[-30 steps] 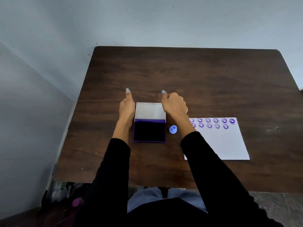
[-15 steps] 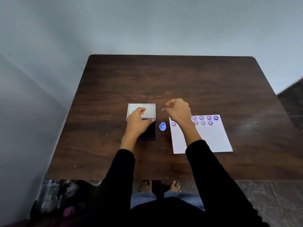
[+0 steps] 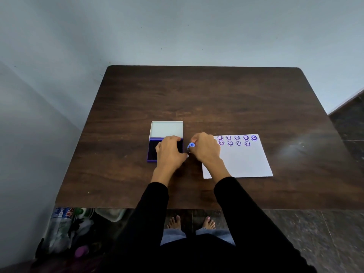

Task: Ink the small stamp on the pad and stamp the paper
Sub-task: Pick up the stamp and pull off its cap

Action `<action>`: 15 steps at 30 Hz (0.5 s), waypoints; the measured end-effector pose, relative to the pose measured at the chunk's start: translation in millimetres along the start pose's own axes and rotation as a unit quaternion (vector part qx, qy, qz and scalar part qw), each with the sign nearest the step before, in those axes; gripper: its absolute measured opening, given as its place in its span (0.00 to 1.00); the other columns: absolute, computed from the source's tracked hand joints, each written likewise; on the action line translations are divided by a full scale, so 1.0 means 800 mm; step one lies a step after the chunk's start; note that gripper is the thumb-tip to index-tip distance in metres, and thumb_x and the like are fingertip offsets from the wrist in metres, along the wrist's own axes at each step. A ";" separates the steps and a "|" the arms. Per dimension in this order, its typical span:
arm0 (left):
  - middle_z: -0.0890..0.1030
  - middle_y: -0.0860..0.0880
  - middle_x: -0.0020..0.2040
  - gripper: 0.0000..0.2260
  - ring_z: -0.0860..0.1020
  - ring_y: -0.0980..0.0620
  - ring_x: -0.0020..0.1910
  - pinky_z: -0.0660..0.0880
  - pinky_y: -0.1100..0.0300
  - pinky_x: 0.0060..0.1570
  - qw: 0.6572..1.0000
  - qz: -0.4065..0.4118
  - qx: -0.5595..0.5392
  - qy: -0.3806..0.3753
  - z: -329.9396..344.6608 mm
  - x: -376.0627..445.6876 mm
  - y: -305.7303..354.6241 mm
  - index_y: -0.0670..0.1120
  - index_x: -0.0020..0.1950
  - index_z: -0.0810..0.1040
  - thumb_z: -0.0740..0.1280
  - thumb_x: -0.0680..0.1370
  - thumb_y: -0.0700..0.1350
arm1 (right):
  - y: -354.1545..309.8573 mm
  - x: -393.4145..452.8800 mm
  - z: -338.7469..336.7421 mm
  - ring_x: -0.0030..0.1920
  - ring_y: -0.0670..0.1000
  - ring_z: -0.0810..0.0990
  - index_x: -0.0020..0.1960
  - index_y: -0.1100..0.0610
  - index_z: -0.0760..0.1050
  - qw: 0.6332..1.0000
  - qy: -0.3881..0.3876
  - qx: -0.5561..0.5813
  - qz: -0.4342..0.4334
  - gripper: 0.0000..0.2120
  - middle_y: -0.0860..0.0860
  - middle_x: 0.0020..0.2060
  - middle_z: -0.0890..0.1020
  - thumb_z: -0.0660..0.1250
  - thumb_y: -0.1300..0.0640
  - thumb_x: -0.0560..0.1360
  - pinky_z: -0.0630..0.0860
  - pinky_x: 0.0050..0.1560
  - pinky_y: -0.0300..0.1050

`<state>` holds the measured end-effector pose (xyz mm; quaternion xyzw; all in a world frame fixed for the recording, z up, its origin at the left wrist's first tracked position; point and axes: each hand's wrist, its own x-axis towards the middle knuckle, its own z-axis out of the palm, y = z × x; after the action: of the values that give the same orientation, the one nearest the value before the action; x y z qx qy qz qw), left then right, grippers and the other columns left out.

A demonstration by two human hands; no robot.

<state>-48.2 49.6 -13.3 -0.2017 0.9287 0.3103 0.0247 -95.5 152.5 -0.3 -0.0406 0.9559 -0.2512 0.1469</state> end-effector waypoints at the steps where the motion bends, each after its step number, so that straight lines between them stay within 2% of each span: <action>1: 0.76 0.47 0.63 0.25 0.72 0.47 0.65 0.64 0.49 0.68 1.000 0.012 0.008 0.013 0.001 0.000 0.001 0.46 0.65 0.74 0.75 0.69 0.46 | 0.001 0.000 -0.001 0.50 0.60 0.80 0.48 0.54 0.82 1.000 0.000 0.014 0.004 0.09 0.57 0.48 0.83 0.70 0.60 0.68 0.74 0.43 0.46; 4: 0.78 0.47 0.60 0.22 0.71 0.48 0.64 0.64 0.47 0.67 0.998 0.026 0.028 0.048 0.002 0.000 0.003 0.46 0.61 0.77 0.74 0.69 0.49 | 0.001 0.002 -0.009 0.47 0.57 0.81 0.45 0.53 0.82 0.996 0.003 0.089 0.021 0.08 0.55 0.45 0.84 0.71 0.59 0.65 0.71 0.40 0.43; 6: 0.78 0.47 0.59 0.20 0.72 0.48 0.63 0.65 0.46 0.66 0.997 0.024 0.033 0.059 0.004 0.000 0.005 0.47 0.59 0.79 0.74 0.69 0.52 | 0.001 0.004 -0.015 0.46 0.55 0.81 0.42 0.52 0.83 0.990 0.003 0.141 0.023 0.07 0.54 0.42 0.85 0.70 0.58 0.65 0.73 0.40 0.43; 9: 0.79 0.47 0.60 0.18 0.71 0.49 0.65 0.63 0.46 0.68 0.998 0.018 0.015 0.066 0.008 0.000 0.009 0.47 0.57 0.80 0.74 0.70 0.53 | 0.003 0.005 -0.020 0.46 0.53 0.82 0.43 0.53 0.84 0.981 -0.007 0.194 0.024 0.07 0.54 0.42 0.86 0.70 0.57 0.66 0.79 0.46 0.46; 12: 0.79 0.47 0.62 0.15 0.71 0.50 0.65 0.60 0.45 0.69 0.997 0.004 -0.021 0.077 0.011 -0.001 0.014 0.46 0.55 0.82 0.73 0.72 0.51 | 0.007 0.007 -0.021 0.46 0.51 0.82 0.45 0.55 0.84 0.974 -0.006 0.224 0.024 0.08 0.53 0.43 0.86 0.71 0.57 0.67 0.77 0.45 0.44; 15: 0.77 0.47 0.64 0.16 0.70 0.50 0.67 0.58 0.44 0.70 0.997 -0.002 -0.034 0.072 0.014 0.000 0.015 0.47 0.57 0.81 0.73 0.71 0.51 | 0.010 0.007 -0.020 0.43 0.50 0.82 0.43 0.56 0.83 0.967 0.014 0.250 0.038 0.08 0.51 0.38 0.84 0.74 0.54 0.65 0.78 0.44 0.45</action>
<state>-53.9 64.7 -15.5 -0.2259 0.9165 0.3264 -0.0485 -105.7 166.4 7.6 0.0370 0.8652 -0.4774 0.1485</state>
